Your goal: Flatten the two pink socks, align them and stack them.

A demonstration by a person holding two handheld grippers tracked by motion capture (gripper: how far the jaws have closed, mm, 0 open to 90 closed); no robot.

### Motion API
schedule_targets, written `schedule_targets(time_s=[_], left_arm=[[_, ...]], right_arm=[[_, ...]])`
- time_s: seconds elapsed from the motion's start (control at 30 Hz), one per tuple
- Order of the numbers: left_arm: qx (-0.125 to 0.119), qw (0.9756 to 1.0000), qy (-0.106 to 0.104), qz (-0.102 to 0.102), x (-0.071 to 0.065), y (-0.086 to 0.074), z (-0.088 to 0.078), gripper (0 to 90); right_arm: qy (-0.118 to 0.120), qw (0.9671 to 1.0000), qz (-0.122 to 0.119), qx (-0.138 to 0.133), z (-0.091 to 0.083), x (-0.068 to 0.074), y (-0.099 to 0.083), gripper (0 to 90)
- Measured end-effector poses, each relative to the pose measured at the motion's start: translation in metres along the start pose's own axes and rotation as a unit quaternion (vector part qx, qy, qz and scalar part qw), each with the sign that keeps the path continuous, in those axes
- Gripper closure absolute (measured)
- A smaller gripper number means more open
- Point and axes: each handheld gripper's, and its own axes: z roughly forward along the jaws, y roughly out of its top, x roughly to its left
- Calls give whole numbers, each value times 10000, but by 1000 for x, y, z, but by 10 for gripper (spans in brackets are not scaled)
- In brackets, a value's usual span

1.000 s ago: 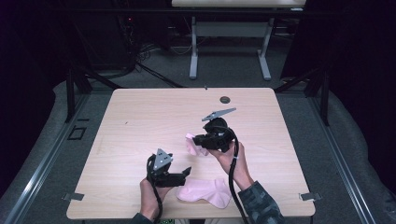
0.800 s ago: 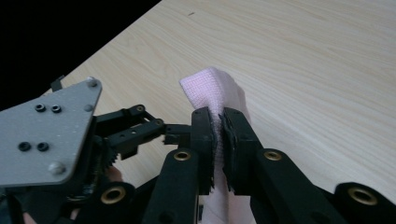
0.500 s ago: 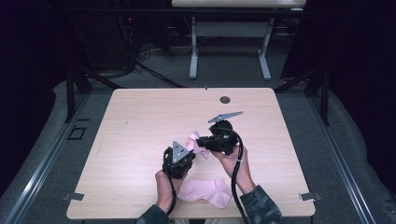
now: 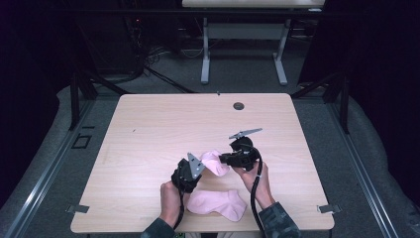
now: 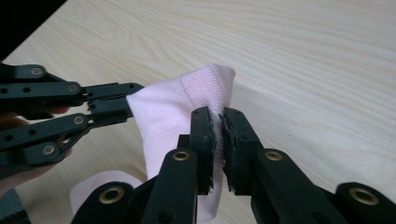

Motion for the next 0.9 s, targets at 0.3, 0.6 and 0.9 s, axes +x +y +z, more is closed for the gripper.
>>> schedule_targets(time_s=[0.3,0.6,0.9], left_arm=[[530,9898,-1202,-559,6,-8,20,662],[439,9882,-970,-1104,44,-5,15,488],[750,9891,-862,-925,51,8,32,459]], right_arm=[[-294,9971,139,691,27,-34,-28,713],[-944,9936,-58,623,16,-44,-30,561],[-866,9941,-529,374,6,-35,-33,531]])
